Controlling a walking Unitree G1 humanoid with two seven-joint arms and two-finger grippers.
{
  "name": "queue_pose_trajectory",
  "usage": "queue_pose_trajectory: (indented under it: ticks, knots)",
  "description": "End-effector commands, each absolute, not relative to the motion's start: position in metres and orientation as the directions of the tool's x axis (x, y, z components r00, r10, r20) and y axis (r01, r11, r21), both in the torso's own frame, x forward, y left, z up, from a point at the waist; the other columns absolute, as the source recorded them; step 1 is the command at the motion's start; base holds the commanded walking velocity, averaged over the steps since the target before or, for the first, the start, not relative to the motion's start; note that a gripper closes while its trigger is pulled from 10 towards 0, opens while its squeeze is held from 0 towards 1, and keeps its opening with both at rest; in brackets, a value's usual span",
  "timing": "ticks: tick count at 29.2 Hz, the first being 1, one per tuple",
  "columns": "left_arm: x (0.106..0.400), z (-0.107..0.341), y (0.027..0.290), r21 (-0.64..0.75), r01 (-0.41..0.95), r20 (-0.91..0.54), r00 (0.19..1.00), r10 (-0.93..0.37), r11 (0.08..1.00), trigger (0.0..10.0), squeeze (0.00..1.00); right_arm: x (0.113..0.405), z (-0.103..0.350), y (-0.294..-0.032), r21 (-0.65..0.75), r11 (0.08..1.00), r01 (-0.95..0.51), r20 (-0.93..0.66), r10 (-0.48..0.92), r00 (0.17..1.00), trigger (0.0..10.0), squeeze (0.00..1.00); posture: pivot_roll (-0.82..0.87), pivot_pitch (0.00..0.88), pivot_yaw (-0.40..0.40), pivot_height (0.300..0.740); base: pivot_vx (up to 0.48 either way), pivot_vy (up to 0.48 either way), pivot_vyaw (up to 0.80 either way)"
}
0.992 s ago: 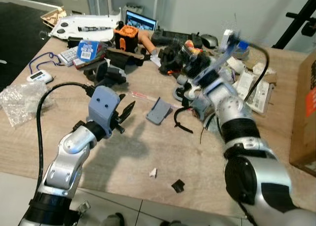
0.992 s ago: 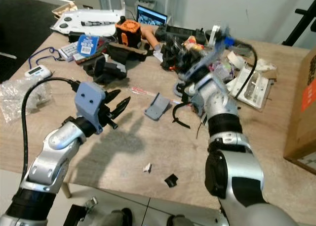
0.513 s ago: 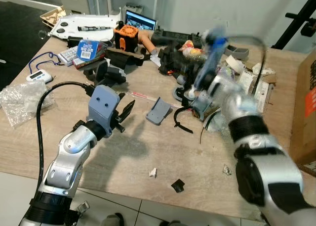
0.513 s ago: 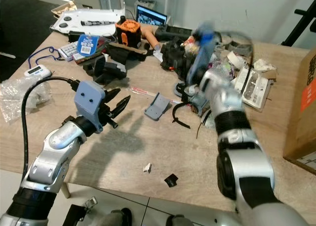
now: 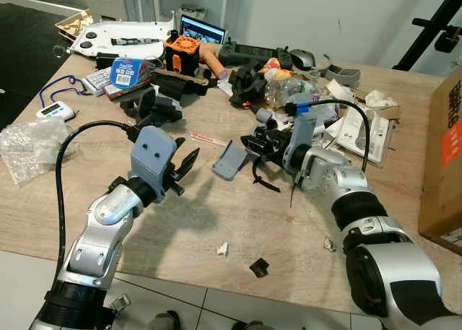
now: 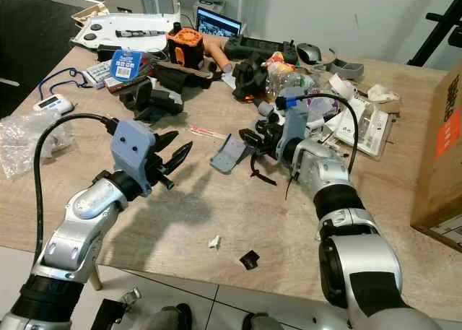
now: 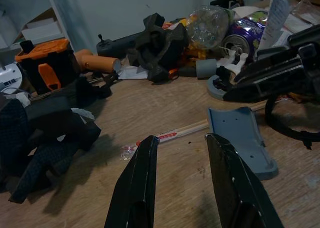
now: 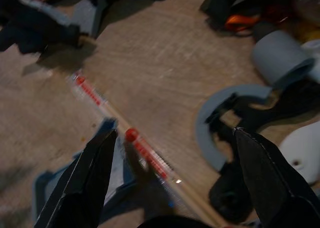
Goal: Picking trash to rubbish bin
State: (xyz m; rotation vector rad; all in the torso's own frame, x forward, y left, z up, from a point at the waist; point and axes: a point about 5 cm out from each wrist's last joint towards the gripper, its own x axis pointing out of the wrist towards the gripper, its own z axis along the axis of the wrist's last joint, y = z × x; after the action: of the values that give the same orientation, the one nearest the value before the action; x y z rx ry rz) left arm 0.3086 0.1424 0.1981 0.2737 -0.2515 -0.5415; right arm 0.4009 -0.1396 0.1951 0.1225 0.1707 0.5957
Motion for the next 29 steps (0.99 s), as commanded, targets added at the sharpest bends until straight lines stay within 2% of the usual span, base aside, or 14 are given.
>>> queue_pose_trajectory:
  ticks: [1,4,5,7,8,10,16,17,18,29]
  knots:
    - [0.306,0.191,0.141,0.321,0.489,0.136,0.823,-0.551,0.811,10.0,0.00,0.397,0.180,-0.138,0.189,0.809,-0.557,-0.185,0.586,0.789,10.0,1.00,0.07,0.184,-0.057,0.740,0.000,0.000,0.00]
    - [0.306,0.190,0.141,0.325,0.490,0.132,0.824,-0.552,0.809,10.0,0.00,0.395,0.173,-0.135,0.180,0.800,-0.572,-0.219,0.600,0.770,10.0,1.00,0.07,0.205,-0.057,0.740,0.000,0.000,0.00]
    - [0.305,0.190,0.141,0.325,0.490,0.132,0.824,-0.551,0.809,10.0,0.00,0.394,0.168,-0.133,0.160,0.803,-0.574,-0.244,0.596,0.765,10.0,0.69,0.07,0.187,-0.056,0.740,0.000,0.000,0.00]
    - [0.304,0.190,0.141,0.324,0.490,0.133,0.823,-0.552,0.809,10.0,0.00,0.394,0.166,-0.133,0.150,0.805,-0.574,-0.253,0.592,0.765,10.0,0.69,0.07,0.187,-0.056,0.740,0.000,0.000,0.00]
    - [0.305,0.191,0.141,0.328,0.487,0.134,0.824,-0.550,0.810,10.0,0.00,0.394,0.165,-0.131,0.138,0.806,-0.575,-0.255,0.590,0.766,10.0,0.00,0.08,0.173,-0.057,0.740,0.000,0.000,0.00]
    - [0.306,0.191,0.142,0.332,0.482,0.134,0.827,-0.546,0.811,10.0,0.00,0.394,0.164,-0.129,0.128,0.807,-0.577,-0.254,0.589,0.767,10.0,0.00,0.08,0.201,-0.059,0.740,0.000,0.000,0.00]
    - [0.306,0.191,0.143,0.333,0.481,0.133,0.828,-0.545,0.811,10.0,0.00,0.391,0.157,-0.121,0.143,0.787,-0.600,-0.259,0.615,0.744,10.0,0.00,0.08,0.191,-0.056,0.740,0.000,0.000,0.00]
    - [0.307,0.191,0.143,0.335,0.480,0.132,0.828,-0.545,0.811,10.0,0.00,0.391,0.155,-0.119,0.151,0.783,-0.604,-0.264,0.620,0.738,4.4,0.00,0.08,0.202,-0.057,0.740,0.000,0.000,0.00]
    - [0.306,0.191,0.143,0.331,0.479,0.134,0.829,-0.543,0.813,10.0,0.00,0.389,0.153,-0.118,0.161,0.776,-0.609,-0.265,0.629,0.731,0.0,0.00,0.08,0.199,-0.055,0.740,0.000,0.000,0.00]
    - [0.306,0.191,0.143,0.326,0.477,0.132,0.832,-0.539,0.816,10.0,0.00,0.387,0.151,-0.116,0.169,0.742,-0.648,-0.255,0.668,0.699,0.0,0.00,0.08,0.189,-0.058,0.740,0.000,0.000,0.00]
